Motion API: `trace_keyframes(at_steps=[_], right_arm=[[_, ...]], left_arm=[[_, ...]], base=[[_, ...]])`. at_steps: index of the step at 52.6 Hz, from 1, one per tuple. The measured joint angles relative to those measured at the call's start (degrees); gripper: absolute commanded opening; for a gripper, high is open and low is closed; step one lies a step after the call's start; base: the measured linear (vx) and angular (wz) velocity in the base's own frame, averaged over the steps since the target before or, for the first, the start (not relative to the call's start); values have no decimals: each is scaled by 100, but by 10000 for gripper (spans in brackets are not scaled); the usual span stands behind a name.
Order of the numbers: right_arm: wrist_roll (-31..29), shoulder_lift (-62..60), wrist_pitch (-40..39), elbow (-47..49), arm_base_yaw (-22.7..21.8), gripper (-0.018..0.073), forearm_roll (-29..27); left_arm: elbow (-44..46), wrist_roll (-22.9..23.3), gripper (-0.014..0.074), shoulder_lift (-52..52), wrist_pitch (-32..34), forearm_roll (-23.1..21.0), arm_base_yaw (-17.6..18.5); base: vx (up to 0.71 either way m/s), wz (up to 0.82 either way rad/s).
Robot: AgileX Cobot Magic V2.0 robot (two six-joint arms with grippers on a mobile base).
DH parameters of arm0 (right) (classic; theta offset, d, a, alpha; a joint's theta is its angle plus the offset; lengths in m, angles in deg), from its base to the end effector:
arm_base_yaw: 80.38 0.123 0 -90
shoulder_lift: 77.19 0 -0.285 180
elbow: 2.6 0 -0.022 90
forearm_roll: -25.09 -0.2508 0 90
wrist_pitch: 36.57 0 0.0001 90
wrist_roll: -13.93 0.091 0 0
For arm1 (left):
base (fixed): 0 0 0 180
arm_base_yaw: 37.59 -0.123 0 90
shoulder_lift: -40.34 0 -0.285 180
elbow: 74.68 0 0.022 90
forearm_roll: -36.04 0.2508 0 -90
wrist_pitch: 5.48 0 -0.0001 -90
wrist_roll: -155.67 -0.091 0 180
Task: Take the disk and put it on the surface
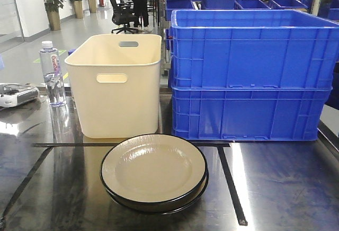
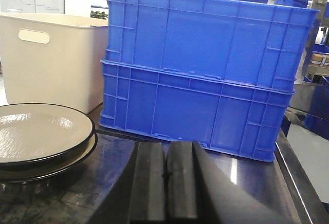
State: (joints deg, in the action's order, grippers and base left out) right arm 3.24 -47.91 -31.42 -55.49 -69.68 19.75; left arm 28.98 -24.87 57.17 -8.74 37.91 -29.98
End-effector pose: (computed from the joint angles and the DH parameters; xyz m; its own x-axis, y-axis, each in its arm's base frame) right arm 0.0861 0.0171 0.3225 0.0643 -0.0831 -0.9945 -0.1887 0.9775 -0.0939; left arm 0.0687 -0.0090 0.2033 -0.1054 0.0565 -0.9928 0.1351 0.9899 0.0419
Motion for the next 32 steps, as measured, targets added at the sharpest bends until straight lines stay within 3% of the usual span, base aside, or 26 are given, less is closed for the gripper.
trace_keyframes(at_steps=[11,20,32], right_arm=[[0,-5,0,0,0,-9,-2],[0,-5,-6,0,0,-9,-2],[0,-5,-6,0,0,-9,-2]], left_arm=[[-248,-269,-5,-904,-726,-298,-341],[-248,-404,-5,-946,-748,-315,-675],[-248,-410,-5,-946,-752,-321,-691]], base=[[0,0],[0,0],[0,0]])
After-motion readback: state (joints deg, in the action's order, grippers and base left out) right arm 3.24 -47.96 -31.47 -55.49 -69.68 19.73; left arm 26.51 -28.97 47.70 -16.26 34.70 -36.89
